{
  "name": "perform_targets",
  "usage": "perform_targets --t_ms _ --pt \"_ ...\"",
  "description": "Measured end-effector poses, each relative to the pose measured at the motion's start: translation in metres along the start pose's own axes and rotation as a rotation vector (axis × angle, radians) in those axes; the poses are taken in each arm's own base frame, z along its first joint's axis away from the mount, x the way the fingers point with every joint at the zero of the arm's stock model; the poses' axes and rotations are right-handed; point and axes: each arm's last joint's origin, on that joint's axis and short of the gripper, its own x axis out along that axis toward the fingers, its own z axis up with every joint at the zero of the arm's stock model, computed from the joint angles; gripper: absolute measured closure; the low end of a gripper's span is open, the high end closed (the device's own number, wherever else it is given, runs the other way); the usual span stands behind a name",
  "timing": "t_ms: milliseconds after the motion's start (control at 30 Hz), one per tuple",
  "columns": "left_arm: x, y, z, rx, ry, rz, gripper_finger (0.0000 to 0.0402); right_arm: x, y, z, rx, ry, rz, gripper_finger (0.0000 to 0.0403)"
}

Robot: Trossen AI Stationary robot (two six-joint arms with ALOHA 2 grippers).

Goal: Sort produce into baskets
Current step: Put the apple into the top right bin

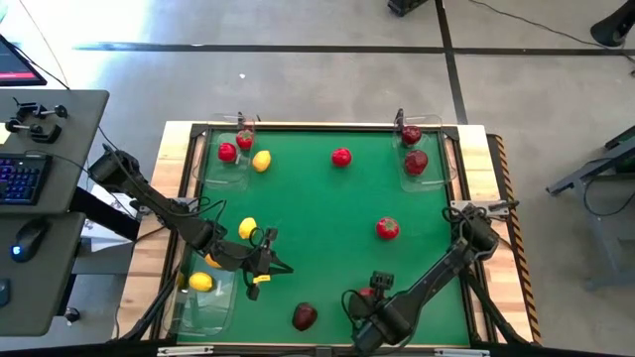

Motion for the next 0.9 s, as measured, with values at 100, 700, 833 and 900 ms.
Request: perform_targets --t_ms 100,700,833,900 --pt "0.000 0.000 0.000 0.001 0.002 0.000 0.0402 0.003 0.000 -0.001 -0.028 0.001 -0.001 0.0013" --pt "0.000 0.000 -0.001 -0.003 0.008 0.000 0.0402 0.032 -0.003 -0.002 -0.063 -0.020 0.014 0.0070" --pt "0.000 0.002 -0.003 -0.015 0.026 0.022 0.0401 0.034 -0.009 0.005 -0.063 -0.019 0.004 0.0085" --pt "0.001 0.005 -0.003 -0.030 0.034 0.065 0.0402 0.035 -0.012 0.009 -0.065 -0.031 -0.008 0.0085"
